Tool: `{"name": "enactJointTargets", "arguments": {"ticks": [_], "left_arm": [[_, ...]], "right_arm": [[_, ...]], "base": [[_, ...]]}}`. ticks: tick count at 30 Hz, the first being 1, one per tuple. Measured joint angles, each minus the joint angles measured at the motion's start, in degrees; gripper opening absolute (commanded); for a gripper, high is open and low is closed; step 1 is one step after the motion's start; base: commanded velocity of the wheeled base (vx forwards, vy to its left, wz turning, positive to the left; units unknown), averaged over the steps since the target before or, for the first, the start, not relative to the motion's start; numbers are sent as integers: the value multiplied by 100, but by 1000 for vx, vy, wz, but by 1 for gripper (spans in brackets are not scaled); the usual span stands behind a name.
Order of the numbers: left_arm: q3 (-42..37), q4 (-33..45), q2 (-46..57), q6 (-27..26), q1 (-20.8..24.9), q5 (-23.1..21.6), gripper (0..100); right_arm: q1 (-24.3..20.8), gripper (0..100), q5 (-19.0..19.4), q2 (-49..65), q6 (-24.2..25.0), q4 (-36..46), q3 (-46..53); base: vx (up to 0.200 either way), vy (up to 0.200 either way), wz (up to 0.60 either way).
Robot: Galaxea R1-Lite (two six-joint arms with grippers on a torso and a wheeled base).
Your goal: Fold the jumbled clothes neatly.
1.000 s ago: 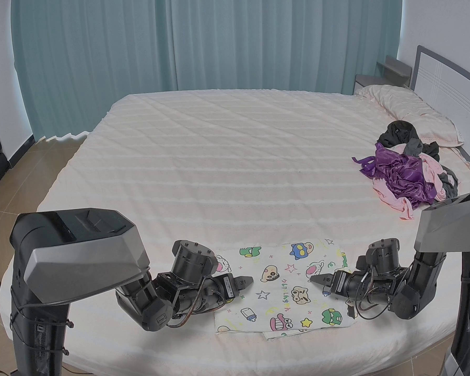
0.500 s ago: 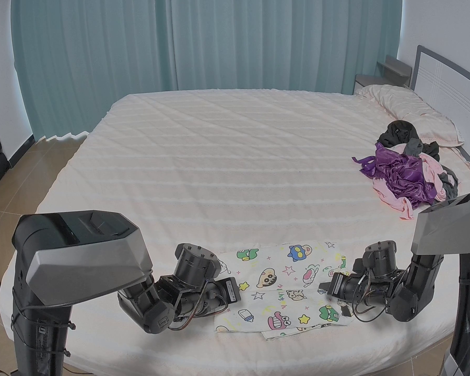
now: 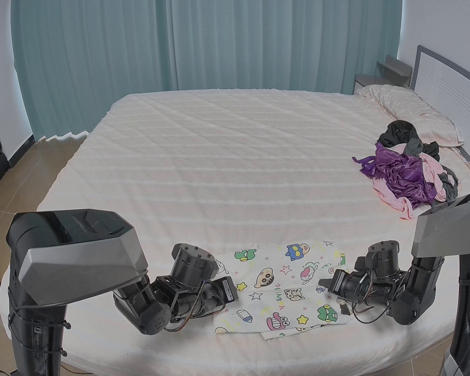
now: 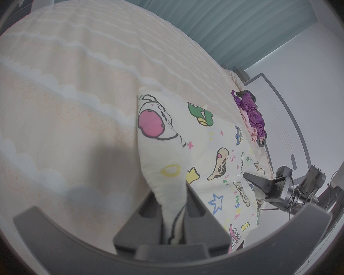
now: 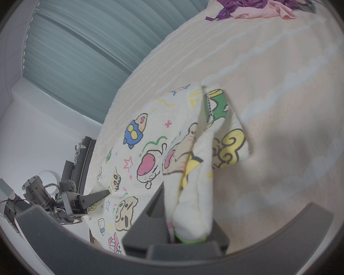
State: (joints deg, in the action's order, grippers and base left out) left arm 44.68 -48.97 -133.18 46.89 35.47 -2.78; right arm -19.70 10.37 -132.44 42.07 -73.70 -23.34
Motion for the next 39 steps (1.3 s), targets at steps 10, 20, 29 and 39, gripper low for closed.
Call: {"name": "enactJointTargets", "arguments": {"ticks": [10, 20, 29, 39], "left_arm": [[-152, 1, 140, 5, 68, 13, 0], [-227, 4, 232, 2, 77, 38, 0], [-284, 1, 283, 7, 79, 90, 0], [-299, 4, 300, 11, 82, 115, 0]], "right_arm": [[16, 0, -20, -44, 101, -438, 279], [22, 0, -26, -88, 101, -514, 351], [20, 0, -23, -98, 99, -514, 356], [16, 0, -45, -98, 99, -518, 356]], "base": [[0, 0, 0], [0, 0, 0], [-89, 0, 0], [-100, 0, 0]]}}
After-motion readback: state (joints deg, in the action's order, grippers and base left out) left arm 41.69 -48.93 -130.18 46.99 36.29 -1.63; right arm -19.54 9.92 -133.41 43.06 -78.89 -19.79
